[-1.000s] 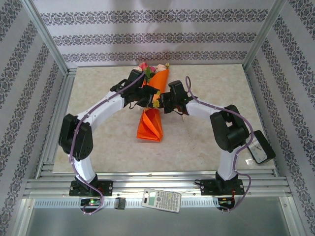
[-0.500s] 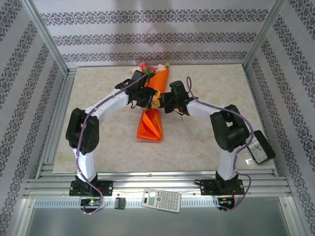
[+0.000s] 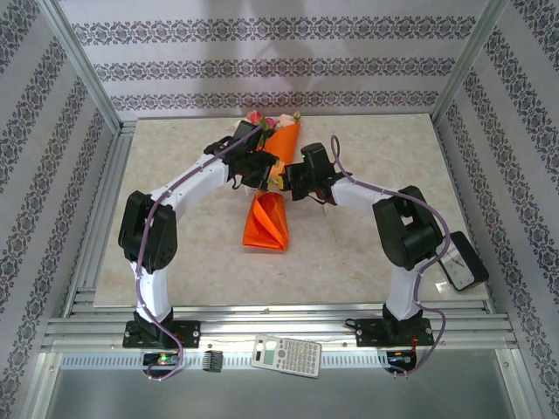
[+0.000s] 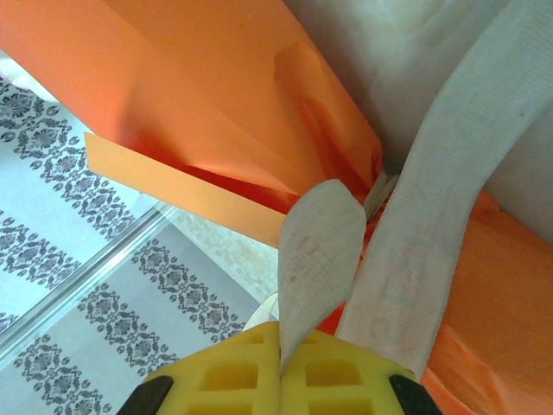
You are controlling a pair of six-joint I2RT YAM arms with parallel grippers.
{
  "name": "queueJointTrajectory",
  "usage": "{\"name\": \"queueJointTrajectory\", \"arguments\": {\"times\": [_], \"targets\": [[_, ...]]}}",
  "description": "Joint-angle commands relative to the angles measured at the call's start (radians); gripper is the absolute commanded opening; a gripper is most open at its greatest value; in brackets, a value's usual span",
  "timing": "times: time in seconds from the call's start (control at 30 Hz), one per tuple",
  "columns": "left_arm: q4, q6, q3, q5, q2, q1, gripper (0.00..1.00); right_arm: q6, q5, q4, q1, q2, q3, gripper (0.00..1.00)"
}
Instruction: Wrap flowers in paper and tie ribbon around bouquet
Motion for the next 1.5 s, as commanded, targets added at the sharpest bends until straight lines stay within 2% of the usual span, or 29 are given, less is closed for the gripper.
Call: {"name": "queueJointTrajectory", "arguments": {"times": [0.0, 0.37, 0.67, 0.77, 1.1, 1.2, 1.37, 1.47], "targets": [[-0.168, -0.153, -0.010, -0.026, 0.009, 0.008, 0.54, 0.016, -0.002, 0.022, 0.005, -0.003, -0.015, 0.00], [-0.078, -0.220, -0.114, -0.021, 0.017, 0.013, 0.55, 0.016, 0.005, 0.028, 0.013, -0.022, -0.038, 0.00], [-0.093, -0.193, -0.100, -0.023, 0.042, 0.019, 0.51, 0.021, 0.000, 0.050, 0.018, -0.026, -0.054, 0.00], [-0.075, -0.196, -0.139, -0.031, 0.028, 0.020, 0.46, 0.019, -0.007, 0.050, 0.021, -0.031, -0.050, 0.00], [-0.049, -0.177, -0.163, -0.042, 0.008, 0.026, 0.16, -0.006, -0.030, 0.039, 0.031, -0.055, -0.108, 0.00], [-0.042, -0.173, -0.172, -0.041, 0.002, 0.027, 0.09, -0.015, -0.040, 0.042, 0.027, -0.055, -0.104, 0.12], [-0.032, -0.166, -0.179, -0.047, -0.009, 0.028, 0.05, -0.033, -0.035, 0.017, 0.028, -0.075, -0.096, 0.34], [-0.033, -0.154, -0.169, -0.055, -0.010, 0.028, 0.03, -0.029, -0.044, 0.008, 0.033, -0.073, -0.090, 0.38]]}}
